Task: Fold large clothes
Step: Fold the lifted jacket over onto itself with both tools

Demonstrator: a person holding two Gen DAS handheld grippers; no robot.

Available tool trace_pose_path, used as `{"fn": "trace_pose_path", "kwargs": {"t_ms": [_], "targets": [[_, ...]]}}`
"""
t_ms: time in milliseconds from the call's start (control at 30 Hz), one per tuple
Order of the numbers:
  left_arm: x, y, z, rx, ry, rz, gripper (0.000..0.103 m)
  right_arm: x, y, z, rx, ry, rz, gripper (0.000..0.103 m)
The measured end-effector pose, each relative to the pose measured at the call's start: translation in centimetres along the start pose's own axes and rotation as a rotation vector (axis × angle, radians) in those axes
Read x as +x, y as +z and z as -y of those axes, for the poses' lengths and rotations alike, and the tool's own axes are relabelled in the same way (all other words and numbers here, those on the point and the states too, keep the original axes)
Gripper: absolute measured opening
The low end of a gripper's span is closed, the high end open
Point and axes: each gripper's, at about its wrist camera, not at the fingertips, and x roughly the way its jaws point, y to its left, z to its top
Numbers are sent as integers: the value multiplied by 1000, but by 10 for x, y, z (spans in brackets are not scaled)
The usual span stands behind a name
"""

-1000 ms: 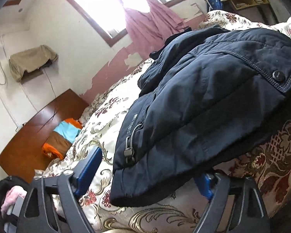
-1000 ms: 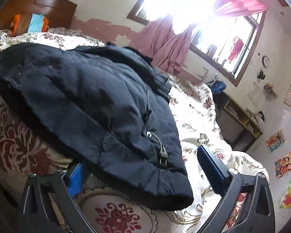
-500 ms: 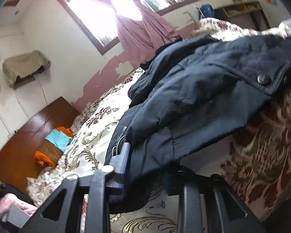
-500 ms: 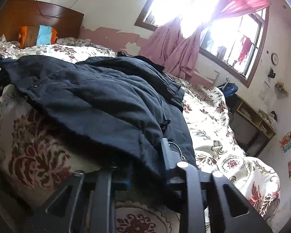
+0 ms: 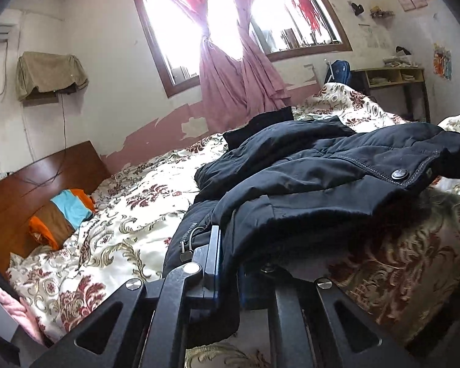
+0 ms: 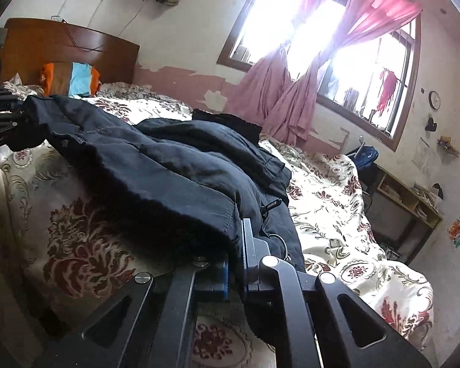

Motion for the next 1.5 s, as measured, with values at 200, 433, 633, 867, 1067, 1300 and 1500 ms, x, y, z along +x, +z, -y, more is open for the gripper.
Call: {"fn": "trace_pose_path", "kwargs": {"t_ms": [200,433,633,867,1067,1300,1500], "targets": [[-29,13,-8,-29,-12,18,9,-31,7,9,12,2,25,5],[-51,66,-28,-97,-19,108,8,-58,57,43,54,-22,157,4],[-57,126,-44,-80,-9,244,8,-55,106,77,69,-47,287,4],[-9,182,-47,1,28,326,7,14,165,96,21,-65,339,4],[62,225,-54,-20,38,296,7,99,213,118,54,-9,293,4],[157,257,-51,-27,93,288,7,220,248,140,64,4,245,4],[247,274,-55,-63,82,205,7,323,269,131,23,7,167,4]]}}
